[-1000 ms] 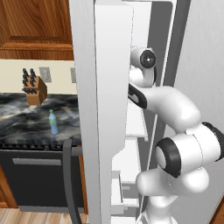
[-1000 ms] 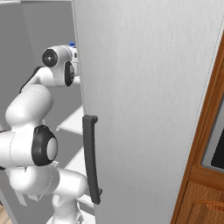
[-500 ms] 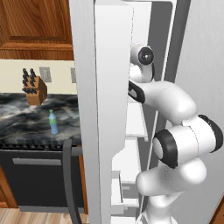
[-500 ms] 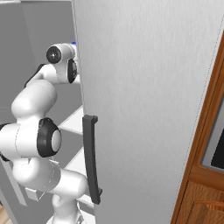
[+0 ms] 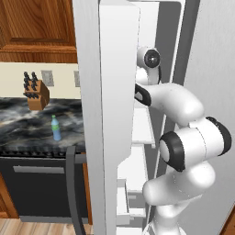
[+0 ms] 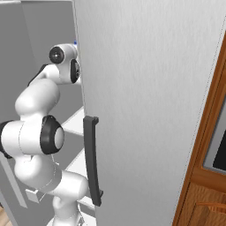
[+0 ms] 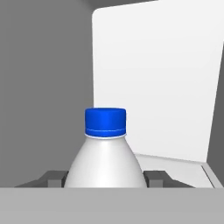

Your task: Take the bottled waters from the counter and place them in the freezer to freeze. Close the freezer door after placing the bottles.

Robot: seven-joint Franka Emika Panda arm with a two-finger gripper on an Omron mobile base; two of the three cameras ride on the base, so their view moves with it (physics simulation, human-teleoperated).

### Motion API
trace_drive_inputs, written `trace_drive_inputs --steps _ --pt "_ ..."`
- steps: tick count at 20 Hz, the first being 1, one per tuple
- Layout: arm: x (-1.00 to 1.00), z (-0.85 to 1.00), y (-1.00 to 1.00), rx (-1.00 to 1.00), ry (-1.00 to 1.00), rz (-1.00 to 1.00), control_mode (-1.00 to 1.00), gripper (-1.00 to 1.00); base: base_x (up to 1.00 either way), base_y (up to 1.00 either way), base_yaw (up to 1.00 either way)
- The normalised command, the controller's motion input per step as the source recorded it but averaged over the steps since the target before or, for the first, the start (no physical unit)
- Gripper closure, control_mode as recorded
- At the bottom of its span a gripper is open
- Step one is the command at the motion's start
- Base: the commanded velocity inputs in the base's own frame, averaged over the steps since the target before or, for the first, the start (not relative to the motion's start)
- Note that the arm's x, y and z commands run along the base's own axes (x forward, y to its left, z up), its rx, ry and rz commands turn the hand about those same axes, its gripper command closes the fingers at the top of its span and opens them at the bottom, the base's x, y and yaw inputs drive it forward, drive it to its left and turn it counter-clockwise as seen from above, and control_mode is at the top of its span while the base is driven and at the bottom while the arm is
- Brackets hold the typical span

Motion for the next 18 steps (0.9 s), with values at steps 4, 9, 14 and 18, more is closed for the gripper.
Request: trace_drive_inputs --steps 4,9,14,18 --pt "0.06 -0.51 -0.01 0.0 -0.05 0.0 -1.0 1.0 0.0 0.0 0.0" --pt "0.05 -0.5 0.0 0.0 0.0 0.0 -1.0 1.0 0.0 0.0 0.0" --pt "0.01 -0.24 0.0 0.01 0.0 0.0 -1.0 1.0 0.0 0.0 0.0" --pt "0.0 -0.14 0.0 0.03 0.0 0.0 -1.0 -1.0 0.0 0.0 0.0"
